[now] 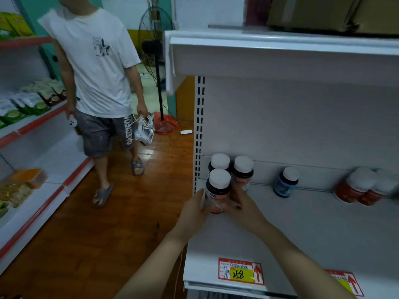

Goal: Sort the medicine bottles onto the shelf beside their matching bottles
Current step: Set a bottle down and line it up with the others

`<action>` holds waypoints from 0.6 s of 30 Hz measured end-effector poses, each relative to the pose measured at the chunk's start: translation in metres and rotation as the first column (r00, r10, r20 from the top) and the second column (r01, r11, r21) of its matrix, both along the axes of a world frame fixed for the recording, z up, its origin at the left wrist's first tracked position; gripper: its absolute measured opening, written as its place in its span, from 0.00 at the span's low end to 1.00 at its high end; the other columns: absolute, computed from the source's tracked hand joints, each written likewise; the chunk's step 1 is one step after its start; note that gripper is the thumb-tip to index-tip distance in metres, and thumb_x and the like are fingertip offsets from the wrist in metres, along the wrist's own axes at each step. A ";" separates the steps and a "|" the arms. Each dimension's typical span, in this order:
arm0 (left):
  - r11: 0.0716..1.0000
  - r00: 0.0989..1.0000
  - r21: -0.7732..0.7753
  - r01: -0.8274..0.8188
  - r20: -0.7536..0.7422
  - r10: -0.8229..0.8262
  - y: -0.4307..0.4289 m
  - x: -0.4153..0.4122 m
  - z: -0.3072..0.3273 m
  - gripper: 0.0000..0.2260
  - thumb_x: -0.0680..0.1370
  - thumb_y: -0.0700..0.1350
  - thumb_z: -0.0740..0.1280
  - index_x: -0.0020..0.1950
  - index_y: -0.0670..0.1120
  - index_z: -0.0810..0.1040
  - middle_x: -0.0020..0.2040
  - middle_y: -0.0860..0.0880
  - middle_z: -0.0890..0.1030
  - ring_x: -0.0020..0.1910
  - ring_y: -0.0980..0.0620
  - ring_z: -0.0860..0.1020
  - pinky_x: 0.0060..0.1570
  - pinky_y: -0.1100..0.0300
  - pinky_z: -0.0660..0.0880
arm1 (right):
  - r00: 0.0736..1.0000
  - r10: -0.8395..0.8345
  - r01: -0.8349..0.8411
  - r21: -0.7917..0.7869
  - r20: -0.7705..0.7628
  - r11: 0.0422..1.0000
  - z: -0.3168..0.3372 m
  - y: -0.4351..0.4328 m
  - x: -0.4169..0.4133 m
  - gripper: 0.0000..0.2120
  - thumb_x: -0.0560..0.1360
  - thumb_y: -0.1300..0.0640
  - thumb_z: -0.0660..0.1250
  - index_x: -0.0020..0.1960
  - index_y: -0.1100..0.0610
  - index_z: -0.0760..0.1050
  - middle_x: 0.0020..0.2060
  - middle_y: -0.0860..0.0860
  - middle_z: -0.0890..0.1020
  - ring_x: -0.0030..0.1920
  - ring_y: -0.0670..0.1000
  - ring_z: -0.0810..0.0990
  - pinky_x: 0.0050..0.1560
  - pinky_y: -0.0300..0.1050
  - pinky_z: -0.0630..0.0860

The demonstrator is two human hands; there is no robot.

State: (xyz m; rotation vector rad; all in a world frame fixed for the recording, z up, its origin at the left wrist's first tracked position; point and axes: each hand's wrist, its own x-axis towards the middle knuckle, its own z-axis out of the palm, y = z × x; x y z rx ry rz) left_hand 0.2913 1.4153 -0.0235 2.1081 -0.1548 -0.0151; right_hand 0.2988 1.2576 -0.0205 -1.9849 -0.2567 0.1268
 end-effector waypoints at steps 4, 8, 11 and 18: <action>0.997 0.995 0.040 -0.068 -0.063 0.071 0.004 -0.014 -0.001 0.24 0.78 0.46 0.62 0.72 0.41 0.60 0.71 0.46 0.66 0.70 0.49 0.65 0.67 0.60 0.63 | 0.990 -0.137 0.137 0.019 0.027 0.990 0.002 -0.009 -0.013 0.20 0.76 0.59 0.63 0.67 0.55 0.67 0.65 0.50 0.73 0.63 0.47 0.72 0.63 0.39 0.68; 0.987 0.984 -0.002 -0.158 -0.077 0.158 0.001 -0.031 0.004 0.21 0.77 0.47 0.62 0.68 0.41 0.66 0.67 0.44 0.72 0.65 0.49 0.71 0.61 0.62 0.67 | 0.960 -0.274 0.275 0.007 0.056 0.962 0.002 -0.018 -0.024 0.14 0.76 0.63 0.62 0.61 0.60 0.73 0.55 0.51 0.77 0.55 0.46 0.74 0.49 0.26 0.68; 0.986 0.986 -0.042 -0.162 -0.046 0.160 -0.004 -0.044 0.017 0.18 0.77 0.47 0.62 0.66 0.42 0.70 0.63 0.45 0.76 0.61 0.51 0.74 0.54 0.66 0.67 | 0.949 -0.310 0.311 -0.001 0.056 0.950 0.004 -0.023 -0.033 0.12 0.76 0.61 0.63 0.59 0.61 0.74 0.51 0.49 0.77 0.53 0.46 0.75 0.44 0.18 0.68; 0.994 0.995 -0.071 -0.084 0.049 0.088 -0.039 -0.062 0.045 0.07 0.77 0.45 0.62 0.54 0.48 0.75 0.45 0.54 0.77 0.48 0.56 0.74 0.42 0.75 0.69 | 0.928 -0.364 0.365 0.001 0.080 0.931 0.028 -0.054 -0.052 0.12 0.76 0.60 0.64 0.57 0.62 0.75 0.47 0.51 0.78 0.50 0.47 0.76 0.41 0.17 0.66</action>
